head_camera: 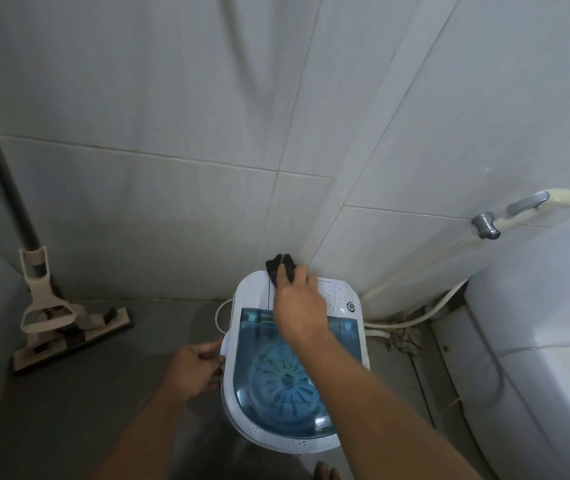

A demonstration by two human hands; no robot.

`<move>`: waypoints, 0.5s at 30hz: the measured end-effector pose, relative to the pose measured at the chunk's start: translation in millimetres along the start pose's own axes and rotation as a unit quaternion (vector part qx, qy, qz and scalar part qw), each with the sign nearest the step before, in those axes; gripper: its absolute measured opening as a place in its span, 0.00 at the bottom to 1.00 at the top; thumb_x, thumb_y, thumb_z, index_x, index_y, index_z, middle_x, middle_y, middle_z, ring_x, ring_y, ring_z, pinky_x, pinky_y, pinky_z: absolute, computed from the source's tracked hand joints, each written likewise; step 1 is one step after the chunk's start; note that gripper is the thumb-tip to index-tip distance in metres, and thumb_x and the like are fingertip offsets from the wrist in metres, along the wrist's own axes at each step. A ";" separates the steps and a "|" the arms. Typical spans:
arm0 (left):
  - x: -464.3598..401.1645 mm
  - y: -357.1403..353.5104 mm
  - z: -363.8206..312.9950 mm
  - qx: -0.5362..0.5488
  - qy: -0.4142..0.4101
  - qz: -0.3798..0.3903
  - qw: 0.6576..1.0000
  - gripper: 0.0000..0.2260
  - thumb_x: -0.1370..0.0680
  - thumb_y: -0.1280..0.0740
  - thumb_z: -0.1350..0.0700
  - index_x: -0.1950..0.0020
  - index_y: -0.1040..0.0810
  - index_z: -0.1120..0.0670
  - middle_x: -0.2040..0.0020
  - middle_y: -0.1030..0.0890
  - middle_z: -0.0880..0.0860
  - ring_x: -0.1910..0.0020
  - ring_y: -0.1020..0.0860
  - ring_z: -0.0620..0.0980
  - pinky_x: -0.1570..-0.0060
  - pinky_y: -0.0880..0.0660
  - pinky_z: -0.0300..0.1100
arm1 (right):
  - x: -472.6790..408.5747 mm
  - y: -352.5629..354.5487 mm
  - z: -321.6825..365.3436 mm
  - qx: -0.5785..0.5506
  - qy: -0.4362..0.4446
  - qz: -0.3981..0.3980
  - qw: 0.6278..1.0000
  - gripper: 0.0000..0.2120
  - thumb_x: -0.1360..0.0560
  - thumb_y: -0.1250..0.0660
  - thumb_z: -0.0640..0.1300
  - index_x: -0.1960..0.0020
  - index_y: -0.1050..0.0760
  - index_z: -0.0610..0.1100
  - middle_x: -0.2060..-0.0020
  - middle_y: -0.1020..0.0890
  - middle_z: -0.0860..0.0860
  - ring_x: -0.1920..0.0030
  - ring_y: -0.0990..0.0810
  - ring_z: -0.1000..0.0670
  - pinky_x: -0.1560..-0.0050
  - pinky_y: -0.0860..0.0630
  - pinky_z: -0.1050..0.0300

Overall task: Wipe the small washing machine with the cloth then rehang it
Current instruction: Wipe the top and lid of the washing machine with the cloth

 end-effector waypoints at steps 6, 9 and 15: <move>-2.6 0.9 0.1 -0.006 0.009 -0.003 1.000 0.14 0.22 0.36 0.68 0.39 0.20 0.58 0.62 0.15 0.54 0.69 0.17 0.48 0.73 0.21 0.37 | 28.0 -22.7 12.7 0.006 0.201 -0.016 0.980 0.33 0.24 0.33 0.40 0.21 0.38 0.45 0.36 0.30 0.40 0.42 0.28 0.37 0.49 0.22 0.41; 0.5 -1.3 -2.1 -0.003 0.010 -0.003 1.000 0.14 0.21 0.37 0.68 0.38 0.20 0.57 0.60 0.16 0.55 0.71 0.17 0.47 0.75 0.23 0.36 | -3.3 -4.9 1.4 -0.049 0.139 -0.053 0.988 0.26 0.21 0.37 0.42 0.24 0.34 0.49 0.36 0.28 0.43 0.41 0.27 0.38 0.47 0.22 0.43; -1.3 -1.8 -0.7 -0.006 0.011 0.001 1.000 0.15 0.21 0.37 0.67 0.36 0.21 0.58 0.57 0.15 0.58 0.66 0.17 0.50 0.74 0.22 0.37 | -26.8 -8.4 -2.4 -0.038 0.005 -0.047 0.998 0.31 0.23 0.37 0.38 0.22 0.37 0.48 0.32 0.31 0.44 0.36 0.31 0.40 0.40 0.27 0.44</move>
Point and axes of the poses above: each hand's wrist, its own x-axis away from the middle knuckle, its own y-axis out of the back of the hand, z = x × y, the point moved 1 cm from there along -x, towards the middle knuckle
